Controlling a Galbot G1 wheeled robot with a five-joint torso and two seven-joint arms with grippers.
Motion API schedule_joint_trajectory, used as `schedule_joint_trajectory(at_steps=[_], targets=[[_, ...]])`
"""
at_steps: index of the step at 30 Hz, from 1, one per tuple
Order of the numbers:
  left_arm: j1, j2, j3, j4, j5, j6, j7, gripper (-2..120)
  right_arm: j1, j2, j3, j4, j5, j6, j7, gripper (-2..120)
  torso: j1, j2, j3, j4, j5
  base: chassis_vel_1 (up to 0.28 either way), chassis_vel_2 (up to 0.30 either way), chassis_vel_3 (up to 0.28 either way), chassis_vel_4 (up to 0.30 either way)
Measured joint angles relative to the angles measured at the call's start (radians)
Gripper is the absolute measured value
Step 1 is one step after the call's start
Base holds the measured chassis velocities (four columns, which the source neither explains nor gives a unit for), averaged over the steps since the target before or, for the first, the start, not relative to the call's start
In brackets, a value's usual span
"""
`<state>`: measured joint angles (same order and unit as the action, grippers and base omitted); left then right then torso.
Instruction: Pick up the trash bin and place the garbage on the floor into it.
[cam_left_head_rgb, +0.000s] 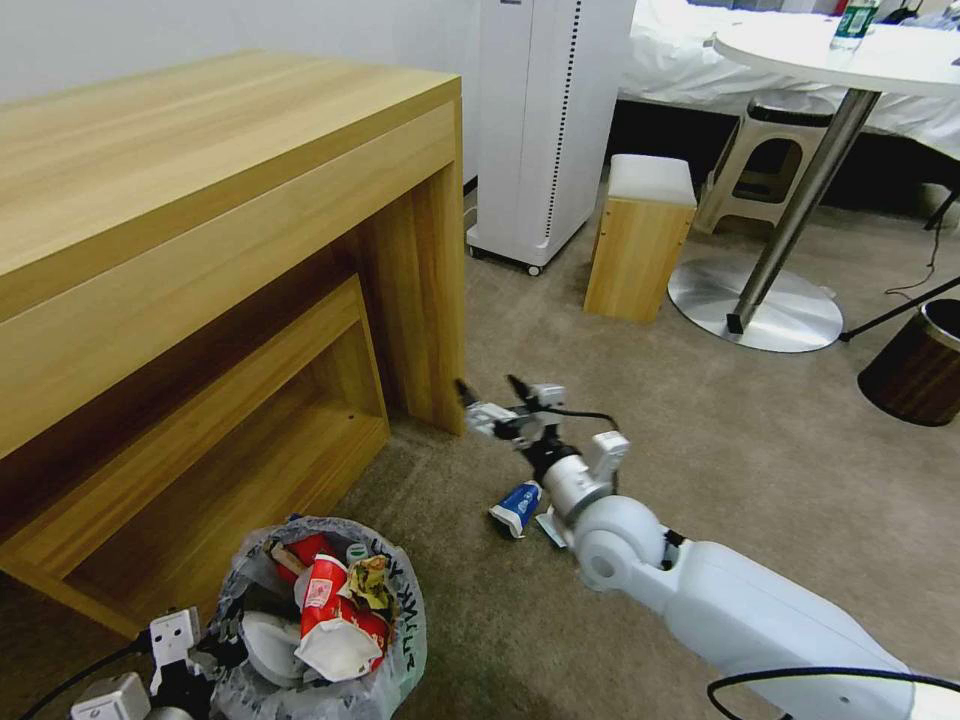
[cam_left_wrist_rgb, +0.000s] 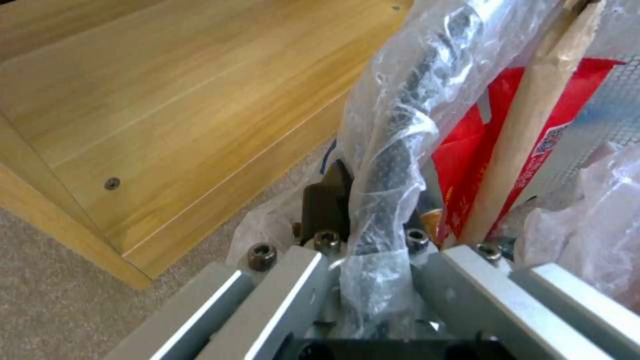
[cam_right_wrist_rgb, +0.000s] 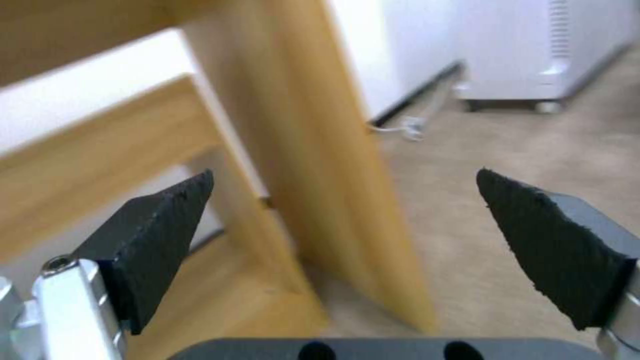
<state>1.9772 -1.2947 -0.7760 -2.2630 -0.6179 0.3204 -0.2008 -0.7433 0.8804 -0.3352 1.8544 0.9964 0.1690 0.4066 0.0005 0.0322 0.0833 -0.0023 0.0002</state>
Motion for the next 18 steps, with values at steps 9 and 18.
schedule_joint_trajectory(at_steps=[9,18], targets=[[-0.006,0.015,0.003,0.010,-0.004,-0.002,-0.004,0,-0.150,-0.037,0.198,-0.007,-0.122,-0.065,0.083,100,0.000,0.000,0.000,0.0000,-0.0001,0.000,0.000,0.000,0.000],[0.004,0.014,0.005,0.010,0.013,-0.003,-0.004,0,-0.239,-0.059,0.289,-0.046,-0.315,-0.190,0.226,100,0.000,0.000,0.000,0.0001,-0.0002,0.000,0.000,0.000,0.000]])
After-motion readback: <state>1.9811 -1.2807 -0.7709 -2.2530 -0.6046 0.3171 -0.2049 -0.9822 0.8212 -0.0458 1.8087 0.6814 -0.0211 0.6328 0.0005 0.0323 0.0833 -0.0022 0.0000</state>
